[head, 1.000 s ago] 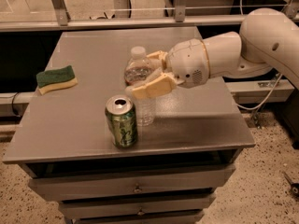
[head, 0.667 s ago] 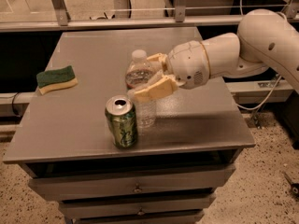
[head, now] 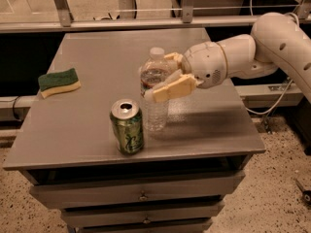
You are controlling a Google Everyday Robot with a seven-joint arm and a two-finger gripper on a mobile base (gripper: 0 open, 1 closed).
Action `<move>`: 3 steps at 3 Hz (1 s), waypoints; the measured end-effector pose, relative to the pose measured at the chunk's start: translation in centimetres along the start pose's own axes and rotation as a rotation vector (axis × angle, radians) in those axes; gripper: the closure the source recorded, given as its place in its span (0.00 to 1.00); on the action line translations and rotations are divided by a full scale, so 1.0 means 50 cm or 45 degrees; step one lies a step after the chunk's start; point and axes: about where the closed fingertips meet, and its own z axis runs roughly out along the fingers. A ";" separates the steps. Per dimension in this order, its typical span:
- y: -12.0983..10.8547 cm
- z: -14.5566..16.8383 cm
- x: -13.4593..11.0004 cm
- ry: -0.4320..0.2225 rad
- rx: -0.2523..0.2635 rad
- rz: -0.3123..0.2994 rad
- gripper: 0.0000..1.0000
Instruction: Move water bottle near green can
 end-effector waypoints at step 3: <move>0.028 0.006 -0.008 -0.084 -0.226 -0.007 0.00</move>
Offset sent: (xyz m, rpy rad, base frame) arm -0.0169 -0.0053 0.0015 0.0642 0.0507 0.2127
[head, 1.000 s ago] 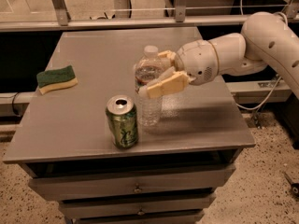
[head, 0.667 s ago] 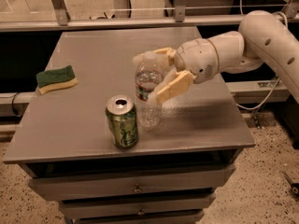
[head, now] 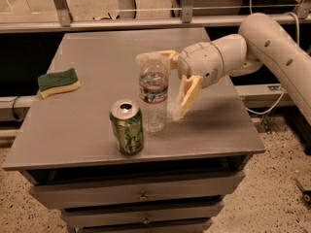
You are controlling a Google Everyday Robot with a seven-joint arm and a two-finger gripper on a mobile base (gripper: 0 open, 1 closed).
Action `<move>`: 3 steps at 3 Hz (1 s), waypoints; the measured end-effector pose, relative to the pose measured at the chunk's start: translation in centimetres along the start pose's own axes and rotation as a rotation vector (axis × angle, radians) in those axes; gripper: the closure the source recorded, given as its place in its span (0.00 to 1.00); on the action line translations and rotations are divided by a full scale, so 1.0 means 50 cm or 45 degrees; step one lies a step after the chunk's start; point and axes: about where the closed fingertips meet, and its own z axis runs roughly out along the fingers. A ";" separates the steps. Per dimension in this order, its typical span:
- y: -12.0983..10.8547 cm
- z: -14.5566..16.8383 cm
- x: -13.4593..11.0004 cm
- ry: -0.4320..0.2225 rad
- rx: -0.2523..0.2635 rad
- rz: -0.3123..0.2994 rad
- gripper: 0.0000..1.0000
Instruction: Move water bottle near green can
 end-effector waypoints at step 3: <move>0.028 -0.204 -0.097 0.188 0.239 -0.088 0.00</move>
Offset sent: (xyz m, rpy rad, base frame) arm 0.0154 -0.0972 0.0662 -0.1508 -0.1591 -0.1303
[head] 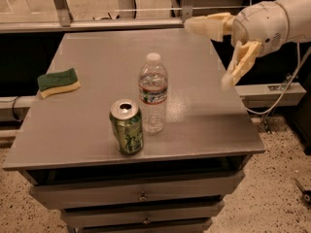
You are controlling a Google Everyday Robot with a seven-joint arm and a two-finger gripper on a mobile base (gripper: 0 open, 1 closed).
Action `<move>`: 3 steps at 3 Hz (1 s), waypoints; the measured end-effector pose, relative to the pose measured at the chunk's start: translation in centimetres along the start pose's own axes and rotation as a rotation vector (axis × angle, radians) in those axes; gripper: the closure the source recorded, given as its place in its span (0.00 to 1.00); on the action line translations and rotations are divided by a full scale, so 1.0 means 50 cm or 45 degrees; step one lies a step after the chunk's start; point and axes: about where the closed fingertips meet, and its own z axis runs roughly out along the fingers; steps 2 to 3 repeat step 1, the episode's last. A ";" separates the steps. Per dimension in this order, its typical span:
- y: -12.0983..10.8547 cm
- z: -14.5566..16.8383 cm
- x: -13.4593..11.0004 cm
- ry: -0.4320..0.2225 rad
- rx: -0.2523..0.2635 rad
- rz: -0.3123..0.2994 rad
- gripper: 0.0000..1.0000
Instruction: Move water bottle near green can
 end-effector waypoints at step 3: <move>-0.007 0.013 -0.004 -0.012 0.002 -0.002 0.00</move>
Offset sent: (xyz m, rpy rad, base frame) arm 0.0000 0.0000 0.0000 0.0000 0.0000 0.0000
